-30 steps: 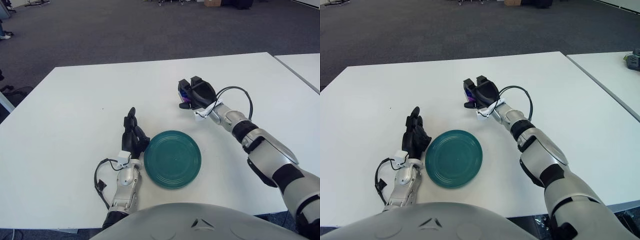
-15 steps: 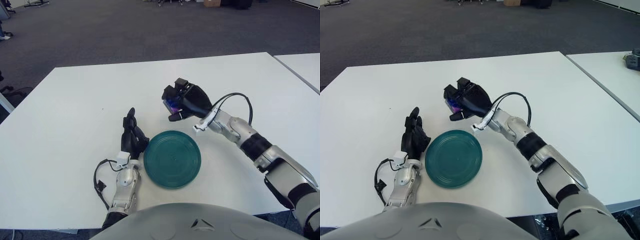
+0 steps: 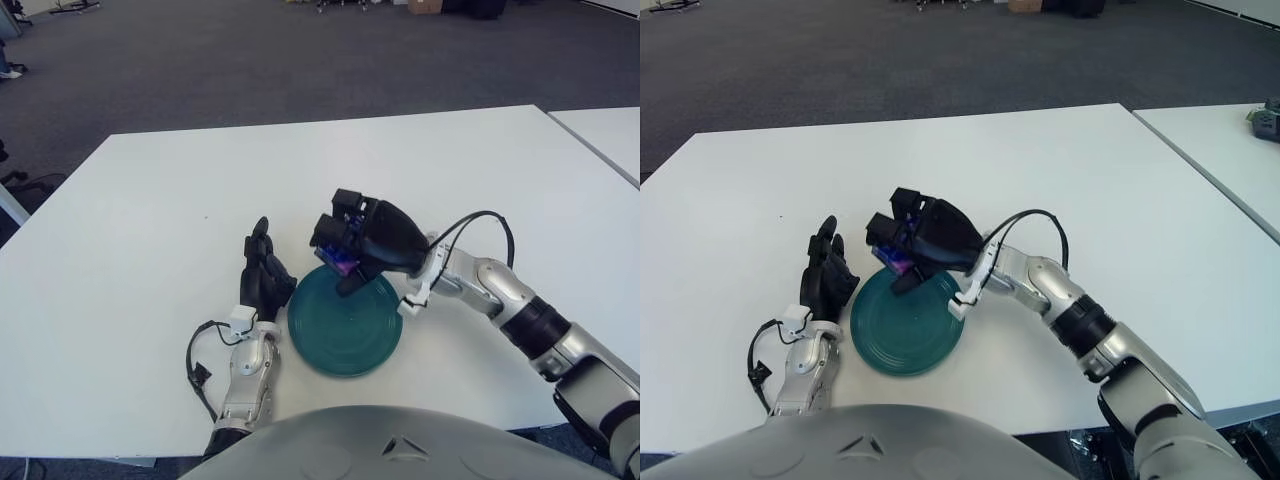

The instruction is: Put the gum into the plate.

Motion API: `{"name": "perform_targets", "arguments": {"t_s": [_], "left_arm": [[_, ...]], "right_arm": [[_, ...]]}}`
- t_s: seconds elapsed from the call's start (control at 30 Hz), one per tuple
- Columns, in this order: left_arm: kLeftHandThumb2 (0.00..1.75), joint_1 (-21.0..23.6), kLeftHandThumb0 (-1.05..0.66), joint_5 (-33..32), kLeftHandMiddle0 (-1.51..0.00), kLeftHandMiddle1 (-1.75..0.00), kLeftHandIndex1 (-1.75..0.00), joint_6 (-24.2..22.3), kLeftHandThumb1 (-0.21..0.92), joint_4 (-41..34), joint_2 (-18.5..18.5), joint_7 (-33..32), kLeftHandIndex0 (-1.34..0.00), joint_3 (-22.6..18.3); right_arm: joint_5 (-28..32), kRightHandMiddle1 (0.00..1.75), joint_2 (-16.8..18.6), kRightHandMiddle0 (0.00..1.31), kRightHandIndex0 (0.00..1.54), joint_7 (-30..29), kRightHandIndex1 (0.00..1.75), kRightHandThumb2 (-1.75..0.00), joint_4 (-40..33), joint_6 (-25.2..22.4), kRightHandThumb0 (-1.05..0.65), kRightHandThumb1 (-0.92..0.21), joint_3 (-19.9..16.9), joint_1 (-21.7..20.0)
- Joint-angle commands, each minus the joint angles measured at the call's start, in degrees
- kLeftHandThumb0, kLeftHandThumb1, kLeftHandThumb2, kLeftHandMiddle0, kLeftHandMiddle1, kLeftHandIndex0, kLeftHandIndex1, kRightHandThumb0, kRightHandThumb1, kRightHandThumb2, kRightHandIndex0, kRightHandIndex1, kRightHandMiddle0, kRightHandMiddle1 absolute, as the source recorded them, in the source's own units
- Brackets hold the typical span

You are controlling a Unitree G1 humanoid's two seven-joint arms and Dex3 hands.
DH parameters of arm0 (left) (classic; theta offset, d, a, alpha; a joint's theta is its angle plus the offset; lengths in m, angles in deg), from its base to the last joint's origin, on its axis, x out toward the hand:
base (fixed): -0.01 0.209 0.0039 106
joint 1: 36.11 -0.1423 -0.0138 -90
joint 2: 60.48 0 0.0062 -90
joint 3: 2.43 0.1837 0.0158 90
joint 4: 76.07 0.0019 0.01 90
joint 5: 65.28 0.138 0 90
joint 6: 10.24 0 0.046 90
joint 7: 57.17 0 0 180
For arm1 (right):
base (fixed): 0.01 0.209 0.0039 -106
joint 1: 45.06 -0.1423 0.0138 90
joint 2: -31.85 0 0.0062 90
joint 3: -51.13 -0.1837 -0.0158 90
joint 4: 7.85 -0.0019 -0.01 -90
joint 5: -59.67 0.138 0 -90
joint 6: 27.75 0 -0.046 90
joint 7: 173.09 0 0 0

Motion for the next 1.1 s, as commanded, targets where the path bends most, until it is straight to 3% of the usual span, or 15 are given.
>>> {"name": "perform_targets", "arguments": {"t_s": [0.0,0.17,0.43,0.83,1.07], "left_arm": [[1.01,-4.09,-0.91,1.91,-0.16,-0.02,-0.42,-0.72,0.92,-1.24,3.02,-1.27,0.00,1.31],[1.03,-4.49,-0.90,2.11,-0.15,-0.01,-0.38,-2.20,0.92,-2.69,3.19,-1.35,0.00,1.93],[1.06,-3.69,-0.90,1.51,-0.09,0.00,-0.26,-7.12,0.92,-4.36,3.51,-1.76,0.00,1.96],[1.07,-1.53,-0.92,0.35,-0.10,-0.01,-0.37,-7.60,0.92,-1.51,3.48,-1.90,0.00,0.50],[1.07,-0.78,-0.92,-0.60,-0.10,-0.01,-0.41,-6.39,0.92,0.46,3.23,-1.05,0.00,0.19]], "right_arm": [[1.76,1.75,-1.42,0.98,1.14,4.71,1.75,-0.78,-3.11,1.55,-0.48,-0.74,-1.47,1.27],[2.37,1.75,-1.07,0.92,1.07,10.16,1.75,-0.79,-3.95,2.28,-0.47,-0.76,-1.72,2.50],[0.99,1.75,-0.30,0.84,0.97,13.51,1.75,-0.73,-3.53,5.53,-0.46,-0.83,-1.00,3.10],[-2.44,1.75,0.89,0.95,1.15,13.73,1.75,-0.67,0.61,11.23,-0.51,-0.84,-0.47,1.82],[-3.37,1.75,2.27,0.91,1.10,16.84,1.75,-0.65,0.79,8.95,-0.50,-0.85,-0.83,2.30]]}}
